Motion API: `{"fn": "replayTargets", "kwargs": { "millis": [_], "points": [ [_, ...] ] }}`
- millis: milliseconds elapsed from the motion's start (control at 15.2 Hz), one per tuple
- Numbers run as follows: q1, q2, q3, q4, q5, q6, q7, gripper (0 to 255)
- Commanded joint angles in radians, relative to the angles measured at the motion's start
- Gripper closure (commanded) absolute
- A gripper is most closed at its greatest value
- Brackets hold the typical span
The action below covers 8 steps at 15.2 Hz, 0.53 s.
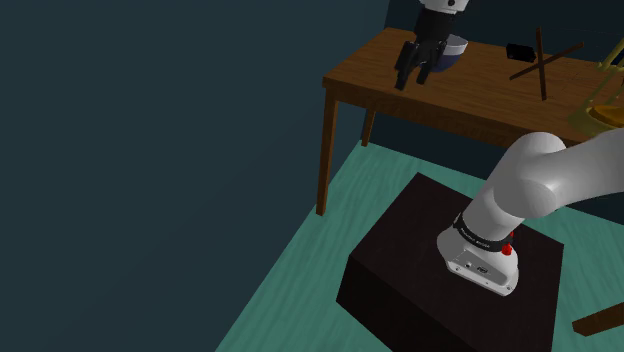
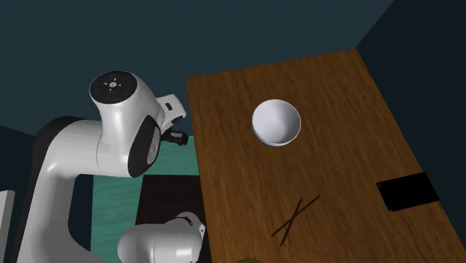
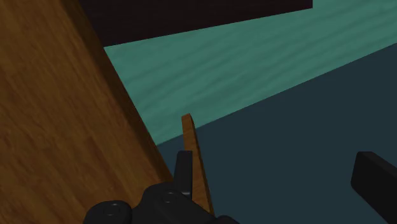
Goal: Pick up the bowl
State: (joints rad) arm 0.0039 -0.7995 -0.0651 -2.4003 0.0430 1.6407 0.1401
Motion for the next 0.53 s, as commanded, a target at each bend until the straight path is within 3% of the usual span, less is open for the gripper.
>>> {"fn": "replayTargets", "kwargs": {
  "millis": [0, 462],
  "points": [
    [0.000, 0.000, 0.000, 0.000, 0.000, 0.000, 0.000, 0],
    [-0.055, 0.125, -0.113, 0.113, -0.115, 0.000, -0.127, 0]
  ]
}}
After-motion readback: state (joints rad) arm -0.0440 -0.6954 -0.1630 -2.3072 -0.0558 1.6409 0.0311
